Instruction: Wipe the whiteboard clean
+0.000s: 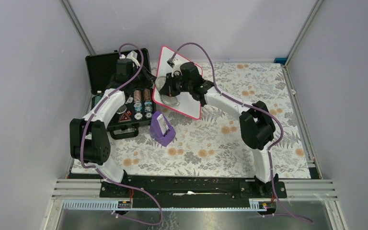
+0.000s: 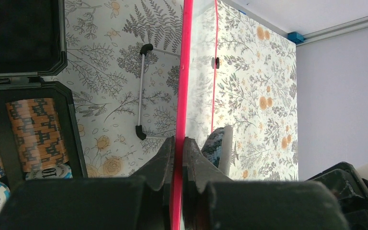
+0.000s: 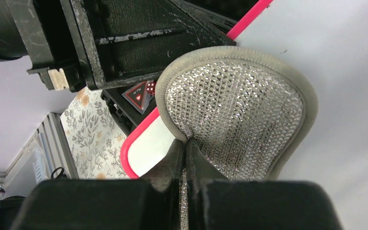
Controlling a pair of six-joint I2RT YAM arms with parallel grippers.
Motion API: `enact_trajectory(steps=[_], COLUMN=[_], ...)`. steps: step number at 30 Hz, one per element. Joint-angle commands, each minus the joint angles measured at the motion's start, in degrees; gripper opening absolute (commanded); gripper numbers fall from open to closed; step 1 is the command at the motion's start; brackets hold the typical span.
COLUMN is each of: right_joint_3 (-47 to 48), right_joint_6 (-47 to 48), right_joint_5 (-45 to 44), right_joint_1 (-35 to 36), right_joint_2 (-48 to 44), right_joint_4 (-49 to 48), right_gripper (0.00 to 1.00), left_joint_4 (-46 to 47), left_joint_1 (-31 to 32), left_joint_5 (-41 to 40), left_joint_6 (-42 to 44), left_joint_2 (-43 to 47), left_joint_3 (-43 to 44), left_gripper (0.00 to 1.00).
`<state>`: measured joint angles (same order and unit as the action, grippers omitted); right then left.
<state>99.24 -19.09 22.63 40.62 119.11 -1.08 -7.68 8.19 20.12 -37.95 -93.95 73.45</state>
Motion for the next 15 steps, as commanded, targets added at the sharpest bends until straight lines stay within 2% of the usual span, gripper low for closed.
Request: enact_trajectory(steps=[1,11,15], right_joint_3=[-7.6,-21.5,-22.2], right_joint_6=[1.8,-1.8,-2.2], right_joint_5=[-2.9,-4.8,-4.3], right_joint_1=[1.3,-6.3,-6.3], right_joint_2=[1.6,-4.3,-4.0], right_joint_4=[7.0,2.5,1.6], right_gripper=[0.0,0.0,0.0], left_joint_4=[-0.8,-0.2,-0.3], left_joint_1=[3.5,3.5,3.5], left_joint_5=[8.4,9.4,9.0], left_joint_6=[-1.9,-2.6,-2.5], left_joint_2=[1.2,1.1,1.5], left_joint_3=[-0.7,-0.9,-1.0], left_gripper=[0.0,0.0,0.0])
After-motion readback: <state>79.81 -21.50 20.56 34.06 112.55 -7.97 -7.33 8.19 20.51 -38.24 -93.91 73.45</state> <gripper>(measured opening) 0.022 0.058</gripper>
